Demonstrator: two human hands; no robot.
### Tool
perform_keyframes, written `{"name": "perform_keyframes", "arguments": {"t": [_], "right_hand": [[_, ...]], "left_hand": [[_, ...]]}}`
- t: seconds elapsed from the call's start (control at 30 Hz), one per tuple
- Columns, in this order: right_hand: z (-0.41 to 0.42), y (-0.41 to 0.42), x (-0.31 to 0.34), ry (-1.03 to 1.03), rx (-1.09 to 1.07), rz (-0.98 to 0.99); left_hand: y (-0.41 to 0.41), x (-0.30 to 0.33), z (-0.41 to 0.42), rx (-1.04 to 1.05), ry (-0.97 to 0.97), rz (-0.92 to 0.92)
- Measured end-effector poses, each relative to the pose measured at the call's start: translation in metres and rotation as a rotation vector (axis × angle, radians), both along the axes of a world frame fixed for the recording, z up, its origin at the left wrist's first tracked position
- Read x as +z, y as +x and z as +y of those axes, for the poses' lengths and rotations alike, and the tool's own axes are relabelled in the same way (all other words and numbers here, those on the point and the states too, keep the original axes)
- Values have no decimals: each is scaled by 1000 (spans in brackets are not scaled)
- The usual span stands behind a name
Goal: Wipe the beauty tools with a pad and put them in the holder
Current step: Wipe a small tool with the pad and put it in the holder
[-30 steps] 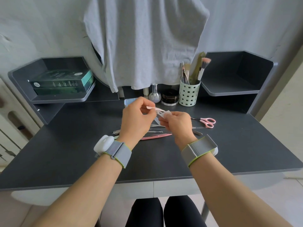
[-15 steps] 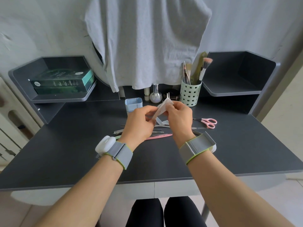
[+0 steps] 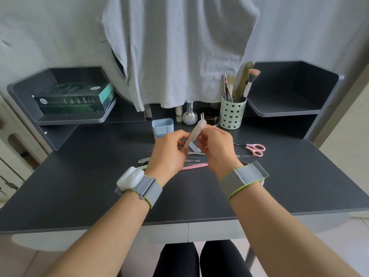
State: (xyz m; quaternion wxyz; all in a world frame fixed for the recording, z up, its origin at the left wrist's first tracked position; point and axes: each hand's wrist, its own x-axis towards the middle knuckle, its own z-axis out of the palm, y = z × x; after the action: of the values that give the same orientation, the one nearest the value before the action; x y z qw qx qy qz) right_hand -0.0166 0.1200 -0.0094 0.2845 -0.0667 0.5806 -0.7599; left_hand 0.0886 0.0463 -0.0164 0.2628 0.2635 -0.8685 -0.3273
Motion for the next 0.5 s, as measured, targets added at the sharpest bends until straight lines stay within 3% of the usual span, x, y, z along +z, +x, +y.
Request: {"name": "perform_keyframes", "arguments": {"t": [0.5], "right_hand": [[-12, 0, -15, 86, -22, 279]], "left_hand": [[-3, -10, 1, 27, -187, 9]]}}
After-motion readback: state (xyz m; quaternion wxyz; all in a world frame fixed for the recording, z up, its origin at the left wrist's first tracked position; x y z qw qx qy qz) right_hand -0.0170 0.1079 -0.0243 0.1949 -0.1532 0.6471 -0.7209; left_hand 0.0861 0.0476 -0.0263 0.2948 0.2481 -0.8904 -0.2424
